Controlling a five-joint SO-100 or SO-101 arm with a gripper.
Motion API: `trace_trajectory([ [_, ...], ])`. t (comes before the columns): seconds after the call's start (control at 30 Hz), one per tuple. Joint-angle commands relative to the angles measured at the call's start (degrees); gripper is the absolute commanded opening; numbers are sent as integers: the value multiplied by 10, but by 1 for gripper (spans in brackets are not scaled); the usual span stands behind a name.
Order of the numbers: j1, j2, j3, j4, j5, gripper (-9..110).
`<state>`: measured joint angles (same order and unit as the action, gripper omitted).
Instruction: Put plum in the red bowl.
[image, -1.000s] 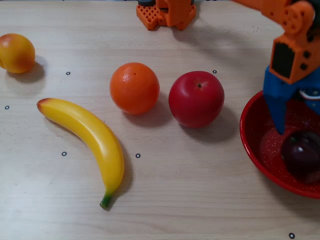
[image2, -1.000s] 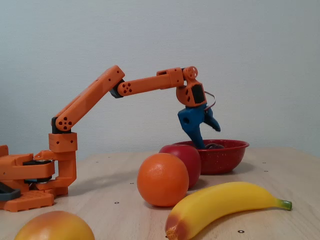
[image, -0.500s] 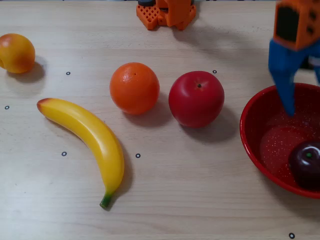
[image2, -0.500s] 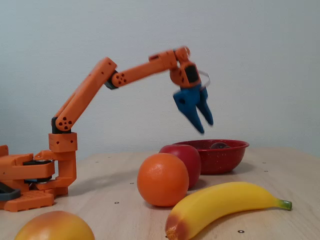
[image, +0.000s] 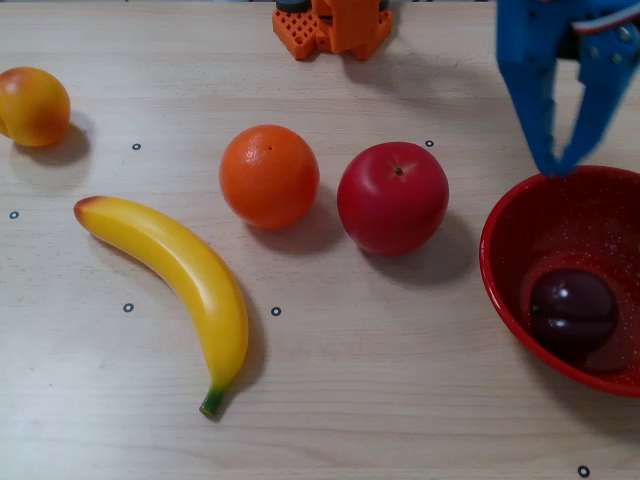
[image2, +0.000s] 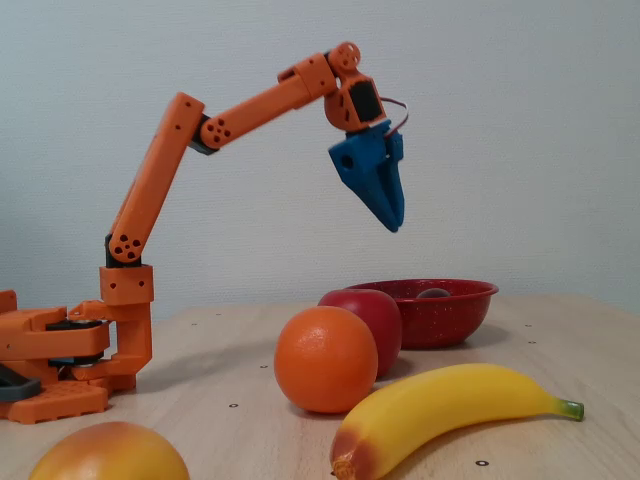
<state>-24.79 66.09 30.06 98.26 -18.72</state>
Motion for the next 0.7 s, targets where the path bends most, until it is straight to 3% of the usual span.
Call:
trace_trajectory([
  [0.0, 23, 110, -13, 18, -1, 0],
  [0.67, 132, 365, 279, 28, 38, 0],
])
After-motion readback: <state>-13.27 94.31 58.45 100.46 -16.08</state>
